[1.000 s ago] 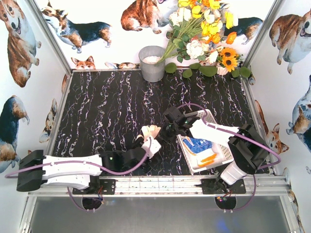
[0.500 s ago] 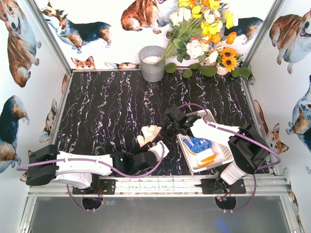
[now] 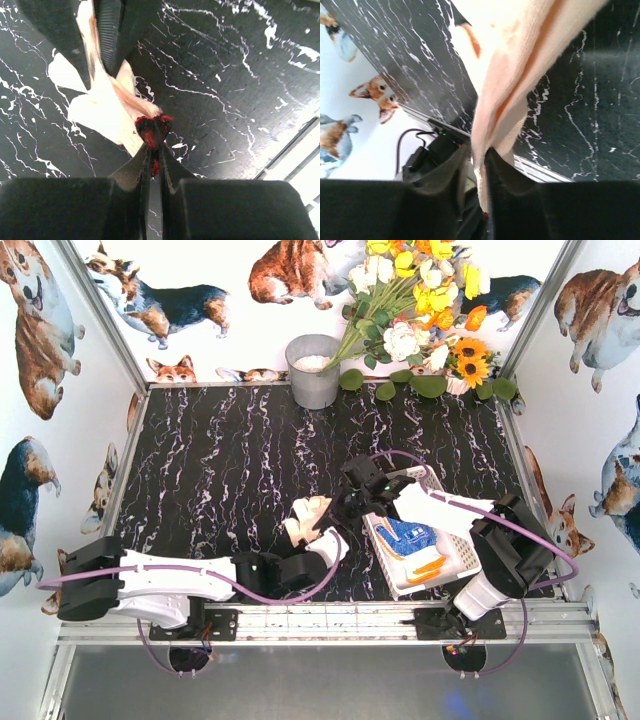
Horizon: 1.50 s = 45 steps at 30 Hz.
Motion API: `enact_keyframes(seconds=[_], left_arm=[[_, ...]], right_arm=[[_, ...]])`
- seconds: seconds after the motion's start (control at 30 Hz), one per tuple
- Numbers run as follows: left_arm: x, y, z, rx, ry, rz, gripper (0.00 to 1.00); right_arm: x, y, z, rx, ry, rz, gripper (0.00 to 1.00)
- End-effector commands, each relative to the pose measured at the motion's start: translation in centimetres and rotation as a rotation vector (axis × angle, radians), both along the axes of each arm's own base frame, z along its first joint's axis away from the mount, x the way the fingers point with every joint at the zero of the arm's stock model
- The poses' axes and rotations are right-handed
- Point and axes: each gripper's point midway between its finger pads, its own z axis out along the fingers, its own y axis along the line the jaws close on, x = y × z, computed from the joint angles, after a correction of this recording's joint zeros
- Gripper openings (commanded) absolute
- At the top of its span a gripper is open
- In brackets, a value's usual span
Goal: Put the gloves into the storage basket
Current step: Pick up the glove from the center of the board.
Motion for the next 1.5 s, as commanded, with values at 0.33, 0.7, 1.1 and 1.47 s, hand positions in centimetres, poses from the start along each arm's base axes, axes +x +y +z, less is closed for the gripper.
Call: enact_keyframes(seconds=[0.33,0.7,1.1,1.47], left_arm=[[0.0,-2.1,3.3,-0.213,0.109,0.087,0.0],[0.5,-1.6,3.1,-0.195,0.104,0.13,0.0],[0.8,-1.7,3.7,-0.22,0.096,0.134,0.0],[0.7,-1.4,4.3,-0.254,0.094,0.141,0.0]], right_arm=[[1.0,-0.6,2.5,0.044,-0.156,-0.031,0.52],[0.4,-2.1,0.5,-0.08,-0.156,-0.055,0.55],[-0.5,-0.7,-0.8,-0.093,-0.154,-0.078,0.57],[-0.3,0.5,-2.3,-0.093,-0.142,-0.075,0.55]])
